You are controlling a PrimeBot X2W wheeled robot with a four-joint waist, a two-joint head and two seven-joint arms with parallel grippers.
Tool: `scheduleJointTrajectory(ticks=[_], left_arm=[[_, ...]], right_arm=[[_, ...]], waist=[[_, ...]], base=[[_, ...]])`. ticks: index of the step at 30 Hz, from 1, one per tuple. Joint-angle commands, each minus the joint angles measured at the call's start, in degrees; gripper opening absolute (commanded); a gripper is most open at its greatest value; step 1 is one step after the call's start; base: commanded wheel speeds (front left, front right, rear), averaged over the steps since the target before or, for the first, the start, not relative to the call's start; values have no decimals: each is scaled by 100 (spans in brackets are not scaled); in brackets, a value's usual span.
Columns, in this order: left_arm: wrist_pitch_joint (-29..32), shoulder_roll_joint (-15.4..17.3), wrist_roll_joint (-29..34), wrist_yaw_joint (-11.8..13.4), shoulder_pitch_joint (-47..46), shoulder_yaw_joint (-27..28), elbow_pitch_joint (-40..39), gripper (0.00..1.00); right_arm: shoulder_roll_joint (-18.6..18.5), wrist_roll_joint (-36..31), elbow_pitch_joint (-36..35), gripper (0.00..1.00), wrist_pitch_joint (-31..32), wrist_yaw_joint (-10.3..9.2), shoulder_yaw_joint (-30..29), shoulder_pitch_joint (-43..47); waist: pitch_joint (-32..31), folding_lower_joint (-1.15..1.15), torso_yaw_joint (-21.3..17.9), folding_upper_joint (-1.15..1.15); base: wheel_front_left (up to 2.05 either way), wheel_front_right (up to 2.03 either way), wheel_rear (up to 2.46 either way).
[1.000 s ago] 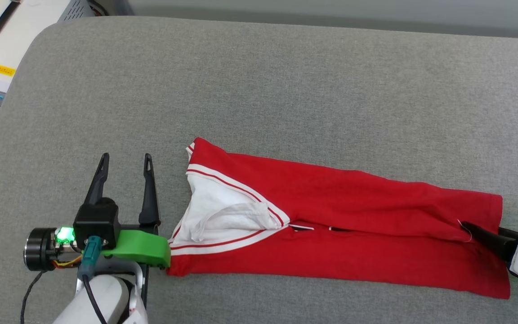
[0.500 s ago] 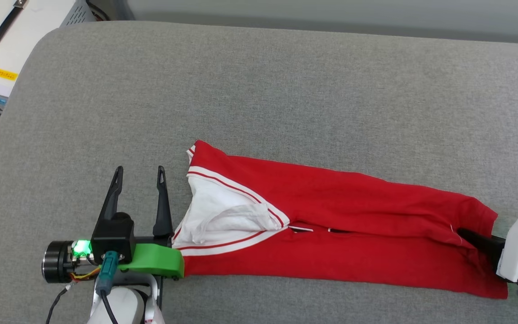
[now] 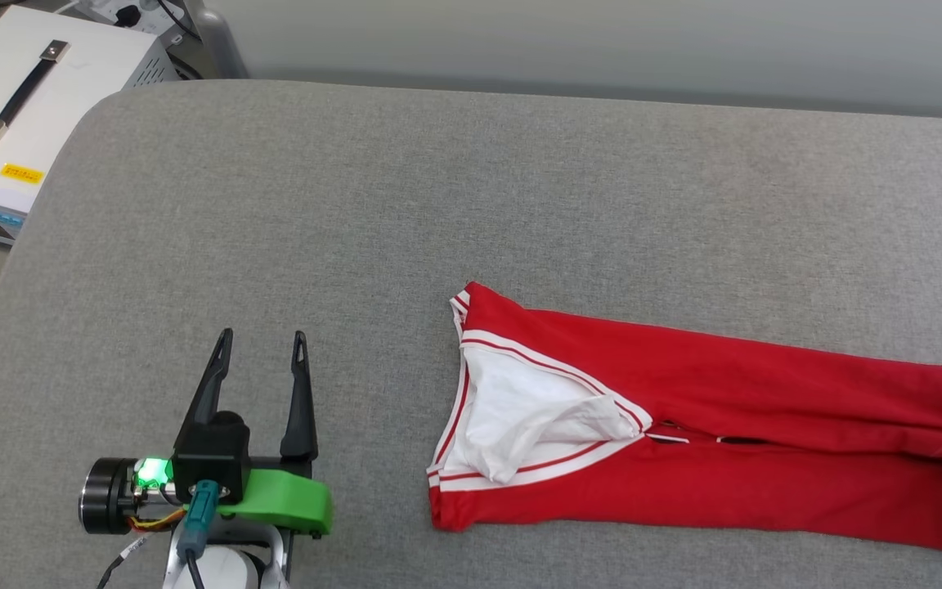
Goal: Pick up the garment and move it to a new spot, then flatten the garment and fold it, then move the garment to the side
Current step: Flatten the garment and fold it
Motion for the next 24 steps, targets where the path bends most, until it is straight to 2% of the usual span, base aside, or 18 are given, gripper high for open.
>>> scheduleJointTrajectory(ticks=[1,5,11,12,17,24], left_arm=[[-33,-48,69,-44,119,38,18,100],[-34,-113,133,-140,198,139,39,100],[-34,-199,228,-263,224,257,50,100],[-34,-236,258,-291,194,285,47,100],[-34,-326,311,-349,133,347,31,100],[-34,-441,357,-427,-34,442,68,100]], right_arm=[[-5,13,-47,0,25,-9,8,114],[-35,0,-588,0,125,-9,86,188],[-26,-97,-1844,0,442,-9,277,140],[42,-214,-2167,0,583,-9,361,43],[443,-684,-2710,0,904,-9,655,-470],[1356,-1305,-2639,0,1259,-9,1521,-1511]], waist=[[-63,0,-1,0],[-136,0,-19,0],[-121,0,-23,0],[-83,0,-3,0],[77,0,26,0],[292,0,86,0]], base=[[0,0,0],[0,0,0],[0,0,0],[0,0,0],[0,0,0],[0,0,0]])
